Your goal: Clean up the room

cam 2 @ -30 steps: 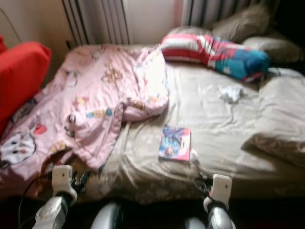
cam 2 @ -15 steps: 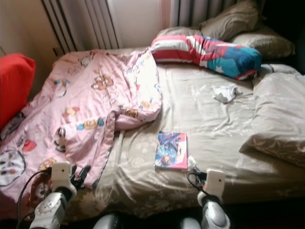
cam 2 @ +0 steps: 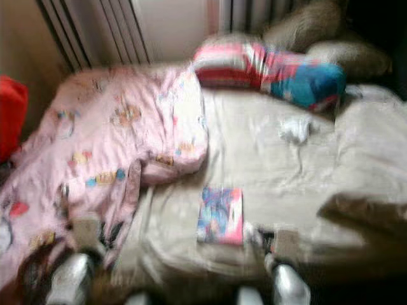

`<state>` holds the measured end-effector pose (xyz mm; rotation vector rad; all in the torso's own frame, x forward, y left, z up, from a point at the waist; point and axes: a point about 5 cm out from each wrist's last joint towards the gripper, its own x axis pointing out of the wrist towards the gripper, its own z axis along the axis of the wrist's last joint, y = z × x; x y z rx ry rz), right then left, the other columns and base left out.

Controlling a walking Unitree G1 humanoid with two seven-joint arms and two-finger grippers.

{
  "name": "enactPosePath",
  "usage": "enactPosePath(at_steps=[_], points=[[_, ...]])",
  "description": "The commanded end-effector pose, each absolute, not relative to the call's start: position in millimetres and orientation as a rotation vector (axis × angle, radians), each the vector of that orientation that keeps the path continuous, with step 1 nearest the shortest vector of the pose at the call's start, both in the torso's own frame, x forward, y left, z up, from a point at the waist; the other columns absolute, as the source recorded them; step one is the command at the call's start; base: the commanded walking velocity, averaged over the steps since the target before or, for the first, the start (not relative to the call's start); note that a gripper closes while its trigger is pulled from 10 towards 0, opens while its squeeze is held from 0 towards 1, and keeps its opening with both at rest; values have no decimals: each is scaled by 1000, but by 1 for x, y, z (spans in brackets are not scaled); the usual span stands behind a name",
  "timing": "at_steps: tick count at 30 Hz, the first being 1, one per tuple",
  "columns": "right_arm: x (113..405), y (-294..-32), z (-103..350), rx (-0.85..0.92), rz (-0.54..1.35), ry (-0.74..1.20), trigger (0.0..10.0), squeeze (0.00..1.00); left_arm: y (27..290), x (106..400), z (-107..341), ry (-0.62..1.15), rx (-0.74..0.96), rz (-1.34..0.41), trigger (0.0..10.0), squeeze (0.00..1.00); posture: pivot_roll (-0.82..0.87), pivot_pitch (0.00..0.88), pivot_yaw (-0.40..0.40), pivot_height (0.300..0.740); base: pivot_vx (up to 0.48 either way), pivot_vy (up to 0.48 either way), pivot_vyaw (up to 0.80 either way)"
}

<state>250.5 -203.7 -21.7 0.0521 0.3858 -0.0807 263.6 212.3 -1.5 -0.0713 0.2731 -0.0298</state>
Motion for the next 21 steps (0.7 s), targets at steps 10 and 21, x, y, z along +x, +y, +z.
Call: enactPosePath(at_steps=[10, 21], points=[[272, -190, -15, 75, -11, 444, 10000, 1000, 222, 262, 7, 220, -62, -24, 10000, 0, 1, 112, 39, 622, 0, 0, 0], [289, -177, -9, 87, 2, 508, 10000, 1000, 226, 263, 39, 72, -38, -47, 10000, 0, 110, 235, 50, 622, 0, 0, 0]])
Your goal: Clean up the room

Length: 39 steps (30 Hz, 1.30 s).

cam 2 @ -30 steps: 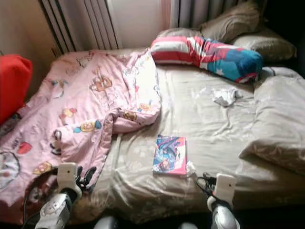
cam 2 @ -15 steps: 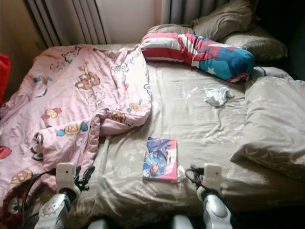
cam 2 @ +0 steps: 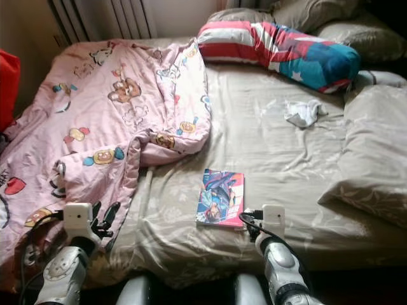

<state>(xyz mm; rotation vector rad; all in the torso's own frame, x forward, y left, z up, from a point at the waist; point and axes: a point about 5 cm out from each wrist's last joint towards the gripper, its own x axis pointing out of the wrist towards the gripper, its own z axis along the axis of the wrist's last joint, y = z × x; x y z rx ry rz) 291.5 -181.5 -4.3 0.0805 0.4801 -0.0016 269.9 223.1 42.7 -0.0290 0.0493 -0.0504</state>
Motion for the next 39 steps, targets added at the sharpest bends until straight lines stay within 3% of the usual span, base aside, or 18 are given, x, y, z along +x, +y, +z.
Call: enactPosePath(at_steps=[1, 2, 3, 4, 24, 25, 26, 27, 28, 30, 31, 34, 39], points=[[289, -177, -8, 90, -1, 506, 10000, 1000, 227, 261, 40, 67, -37, -47, 10000, 0, 115, 246, 52, 622, 0, 0, 0], [290, -176, -7, 95, -3, 503, 10000, 631, 227, 260, 42, 63, -36, -47, 10000, 0, 117, 253, 52, 622, 0, 0, 0], [291, -176, -7, 98, -4, 502, 10000, 631, 227, 259, 43, 61, -36, -48, 10000, 0, 117, 253, 52, 622, 0, 0, 0], [291, -176, -7, 95, -4, 501, 10000, 0, 227, 256, 43, 58, -35, -50, 10000, 0, 132, 270, 53, 622, 0, 0, 0], [300, -195, 5, 137, -102, 446, 10000, 0, 226, 218, 49, 131, 5, -70, 10000, 0, 174, 338, 63, 622, 0, 0, 0], [301, -196, 7, 139, -100, 432, 4078, 0, 226, 217, 49, 136, 8, -70, 10000, 0, 176, 338, 62, 622, 0, 0, 0], [302, -196, 8, 141, -99, 426, 2863, 0, 226, 216, 49, 137, 9, -70, 10000, 0, 176, 338, 62, 622, 0, 0, 0], [302, -196, 9, 142, -99, 423, 2863, 0, 226, 216, 50, 138, 9, -71, 10000, 0, 176, 338, 62, 622, 0, 0, 0], [302, -196, 9, 143, -99, 421, 2235, 0, 226, 216, 50, 140, 10, -70, 10000, 0, 179, 341, 62, 622, 0, 0, 0], [302, -197, 9, 142, -100, 423, 2392, 0, 226, 214, 51, 146, 12, -69, 10000, 0, 180, 344, 62, 622, 0, 0, 0], [302, -197, 8, 142, -103, 426, 1451, 0, 226, 213, 51, 148, 13, -69, 10000, 0, 181, 345, 63, 622, 0, 0, 0], [299, -198, 6, 143, -112, 439, 0, 0, 226, 211, 51, 157, 14, -70, 10000, 0, 182, 347, 65, 622, 0, 0, 0], [298, -196, 4, 146, -111, 440, 0, 0, 225, 210, 51, 165, 16, -72, 10000, 0, 182, 349, 67, 622, 0, 0, 0]])
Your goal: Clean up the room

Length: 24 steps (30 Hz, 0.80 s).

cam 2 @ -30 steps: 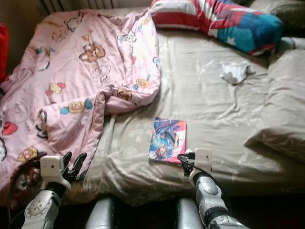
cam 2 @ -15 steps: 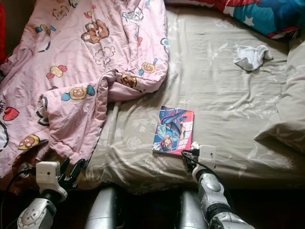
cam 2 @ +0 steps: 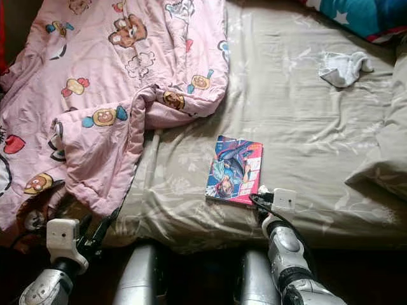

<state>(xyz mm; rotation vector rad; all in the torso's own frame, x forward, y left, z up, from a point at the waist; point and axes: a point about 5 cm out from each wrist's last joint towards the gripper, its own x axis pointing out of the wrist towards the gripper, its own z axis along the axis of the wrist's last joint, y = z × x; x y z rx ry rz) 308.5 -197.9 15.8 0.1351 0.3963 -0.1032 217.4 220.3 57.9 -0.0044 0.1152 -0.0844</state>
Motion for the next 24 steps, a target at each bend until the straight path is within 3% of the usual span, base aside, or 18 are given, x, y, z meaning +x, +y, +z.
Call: enactPosePath(at_steps=[1, 24], points=[[298, -196, 3, 147, -111, 440, 0, 0, 225, 209, 51, 168, 17, -72, 10000, 0, 181, 350, 69, 622, 0, 0, 0], [302, -196, 10, 146, -118, 399, 0, 0, 224, 204, 46, 200, 21, -57, 10000, 0, 172, 356, 66, 622, 0, 0, 0]])
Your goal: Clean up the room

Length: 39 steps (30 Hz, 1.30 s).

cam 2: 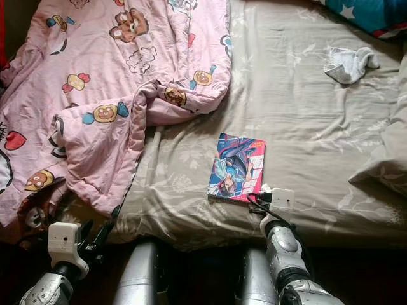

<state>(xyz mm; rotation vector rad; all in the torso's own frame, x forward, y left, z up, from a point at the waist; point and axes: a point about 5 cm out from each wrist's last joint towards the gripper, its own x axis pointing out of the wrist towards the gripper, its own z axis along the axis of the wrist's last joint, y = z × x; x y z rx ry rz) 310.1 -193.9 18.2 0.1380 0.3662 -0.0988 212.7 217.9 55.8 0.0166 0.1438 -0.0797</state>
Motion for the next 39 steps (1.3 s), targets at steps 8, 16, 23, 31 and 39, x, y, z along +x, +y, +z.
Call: enactPosePath(at_steps=[8, 16, 23, 31, 39], points=[[304, -198, 13, 152, -132, 380, 0, 0, 224, 207, 42, 209, 24, -47, 10000, 0, 164, 329, 59, 622, 0, 0, 0], [315, -197, 30, 184, -131, 258, 0, 0, 233, 215, 27, 248, 37, 0, 10000, 0, 144, 269, 45, 622, 0, 0, 0], [317, -203, 42, 174, -143, 137, 0, 0, 237, 223, -4, 348, 19, 46, 10000, 0, 77, 142, 30, 622, 0, 0, 0], [304, -204, 33, 113, -99, 142, 10000, 0, 241, 225, -21, 441, -38, 124, 10000, 0, 5, 39, 18, 622, 0, 0, 0], [258, -224, -14, 115, -184, 354, 10000, 0, 237, 228, -35, 538, -68, 161, 10000, 0, -51, 0, 18, 622, 0, 0, 0]])
